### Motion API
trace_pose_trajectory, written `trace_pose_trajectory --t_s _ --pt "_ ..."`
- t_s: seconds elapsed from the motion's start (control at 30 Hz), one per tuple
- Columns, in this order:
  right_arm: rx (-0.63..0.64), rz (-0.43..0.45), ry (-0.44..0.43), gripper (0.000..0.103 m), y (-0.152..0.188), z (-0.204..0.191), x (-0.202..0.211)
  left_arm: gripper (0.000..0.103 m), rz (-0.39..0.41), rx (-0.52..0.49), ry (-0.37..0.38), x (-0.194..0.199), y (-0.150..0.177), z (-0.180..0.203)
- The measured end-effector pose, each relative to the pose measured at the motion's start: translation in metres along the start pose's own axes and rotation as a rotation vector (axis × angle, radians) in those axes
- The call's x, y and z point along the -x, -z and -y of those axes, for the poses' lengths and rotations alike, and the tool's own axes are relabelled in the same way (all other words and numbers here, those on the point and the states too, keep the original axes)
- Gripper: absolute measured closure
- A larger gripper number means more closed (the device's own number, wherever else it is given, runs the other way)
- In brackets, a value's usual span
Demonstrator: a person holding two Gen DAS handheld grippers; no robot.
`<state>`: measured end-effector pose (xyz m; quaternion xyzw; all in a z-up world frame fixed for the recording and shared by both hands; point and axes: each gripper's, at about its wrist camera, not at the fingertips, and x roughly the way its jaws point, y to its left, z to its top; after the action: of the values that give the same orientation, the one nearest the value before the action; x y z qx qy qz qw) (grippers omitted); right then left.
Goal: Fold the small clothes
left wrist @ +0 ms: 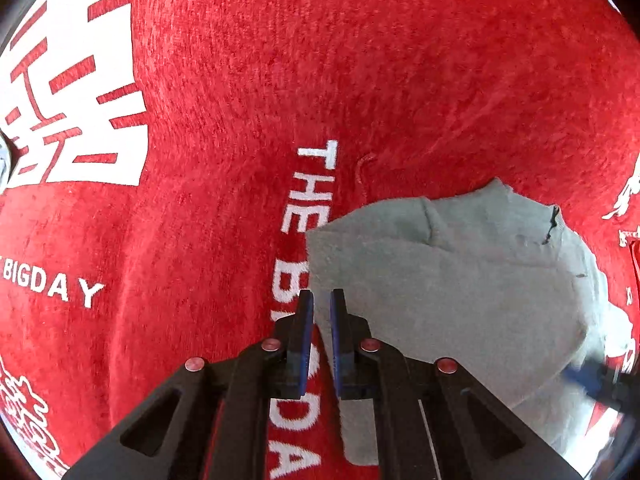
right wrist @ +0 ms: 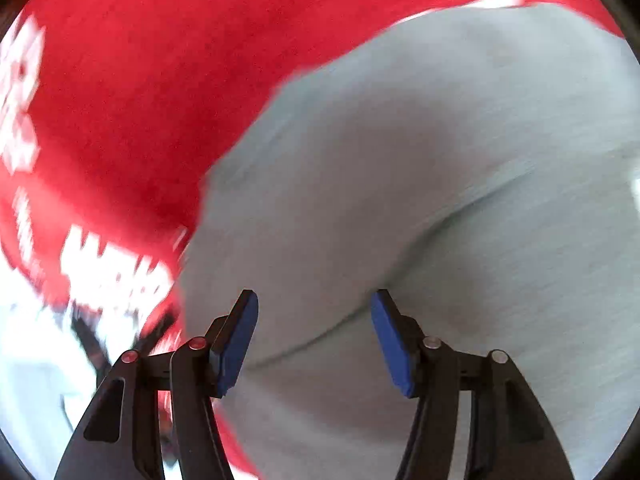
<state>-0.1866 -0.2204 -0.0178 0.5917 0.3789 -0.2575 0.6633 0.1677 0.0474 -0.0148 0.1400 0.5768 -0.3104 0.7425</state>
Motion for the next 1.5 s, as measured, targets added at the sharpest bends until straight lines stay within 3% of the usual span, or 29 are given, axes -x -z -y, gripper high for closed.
trace_pose_trajectory --t_s 0.07,0.17,0.27,0.37,0.43,0.53,0.83,0.87,0.97,1.07,1.13,1.17,1.23,1.33,1.4,1.5 --pt "-0.101 0.027 -0.022 0.044 -0.016 0.021 0.003 0.093 -0.021 0.0 -0.018 -0.005 0.004 0.006" --pt "-0.13 0.043 -0.037 0.095 -0.028 0.026 0.004 0.093 -0.043 0.027 -0.046 -0.014 0.013 0.008" --pt "-0.075 0.059 -0.008 0.095 -0.026 0.019 0.009 0.093 -0.047 0.028 -0.067 -0.019 0.018 0.01" --pt "-0.08 0.032 0.076 0.095 -0.022 0.029 0.003 0.093 -0.037 -0.018 -0.101 -0.023 0.023 0.018" --pt "-0.097 0.034 0.052 0.096 -0.02 0.033 0.004 0.093 -0.033 -0.038 -0.114 -0.024 0.025 0.023" --pt "-0.056 0.037 0.107 0.095 -0.017 0.029 0.014 0.093 -0.044 -0.029 -0.119 -0.024 0.024 0.025" --pt "0.044 -0.003 0.122 0.092 0.014 0.027 0.048 0.093 -0.069 -0.079 -0.112 0.019 0.042 0.043" --pt "0.054 -0.01 0.122 0.085 0.018 0.025 0.048 0.093 -0.076 -0.075 -0.099 0.022 0.044 0.047" --pt "0.078 -0.021 0.118 0.042 0.031 0.019 0.049 0.093 -0.091 -0.073 -0.095 0.032 0.053 0.062" --pt "0.106 -0.031 0.113 0.04 0.041 0.01 0.049 0.092 -0.115 -0.088 -0.099 0.033 0.062 0.077" --pt "0.113 -0.04 0.104 0.04 0.046 0.009 0.051 0.041 -0.129 -0.089 -0.092 0.033 0.067 0.084" --pt "0.116 -0.044 0.103 0.038 0.049 0.008 0.051 0.003 -0.111 -0.089 -0.105 0.036 0.071 0.087" --pt "0.121 -0.043 0.102 0.032 0.052 0.008 0.052 0.0 -0.053 -0.111 -0.133 0.044 0.074 0.093" --pt "0.124 -0.041 0.105 0.03 0.055 0.009 0.054 0.0 -0.065 -0.126 -0.149 0.045 0.077 0.101" --pt "0.126 -0.03 0.102 0.02 0.058 0.01 0.057 0.0 -0.073 -0.134 -0.16 0.045 0.079 0.106" --pt "0.139 -0.016 0.108 0.02 0.062 0.01 0.061 0.0 -0.074 -0.158 -0.195 0.046 0.081 0.114"
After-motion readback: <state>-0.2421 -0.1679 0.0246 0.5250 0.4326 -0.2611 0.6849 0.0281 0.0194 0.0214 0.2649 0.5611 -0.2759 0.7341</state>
